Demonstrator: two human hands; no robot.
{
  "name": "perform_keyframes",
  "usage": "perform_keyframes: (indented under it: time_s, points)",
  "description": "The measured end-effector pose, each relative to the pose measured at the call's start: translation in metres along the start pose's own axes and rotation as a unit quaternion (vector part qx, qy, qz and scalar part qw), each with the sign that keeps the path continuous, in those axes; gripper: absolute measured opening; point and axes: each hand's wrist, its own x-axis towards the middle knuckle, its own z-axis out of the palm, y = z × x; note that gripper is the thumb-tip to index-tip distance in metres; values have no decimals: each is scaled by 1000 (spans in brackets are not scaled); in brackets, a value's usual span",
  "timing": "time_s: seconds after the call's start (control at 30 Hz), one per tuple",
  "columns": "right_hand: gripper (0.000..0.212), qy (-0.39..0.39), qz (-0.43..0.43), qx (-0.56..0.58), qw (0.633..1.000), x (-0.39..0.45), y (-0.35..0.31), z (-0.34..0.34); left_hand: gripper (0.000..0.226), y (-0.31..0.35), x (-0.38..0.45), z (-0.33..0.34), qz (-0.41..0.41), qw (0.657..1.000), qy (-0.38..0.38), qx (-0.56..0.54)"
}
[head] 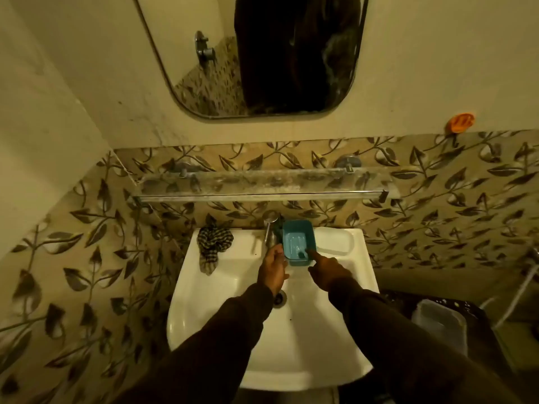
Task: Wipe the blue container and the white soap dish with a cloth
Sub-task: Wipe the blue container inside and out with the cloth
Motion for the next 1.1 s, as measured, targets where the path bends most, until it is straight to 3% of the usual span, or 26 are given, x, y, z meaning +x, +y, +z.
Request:
perform_keyframes:
  time_s: [0.13,0.3,0.5,0.73,0.93,1.1]
  points:
    - [34,55,1,-40,998,4,0,3,41,4,-1,-1,14,1000,20,5]
    - [24,75,-27,-52,995,-6,3,-1,46,6,-1,-2,18,999,38,7]
    - [26,112,-119,-77,984,-41,23,-17,52,2,-10,-1,1,996,86,9]
    - [19,177,-270,-60,945,-89,28,-27,56,-5,-25,-8,-75,987,62,-128]
    - [21,147,-356,-32,922,-111,5,-9,93,-26,-36,-42,-223,915,-99,-322]
    - [20,104,-444,-31,890,-103,-41,2,87,-40,-41,-87,-206,886,-39,-414]
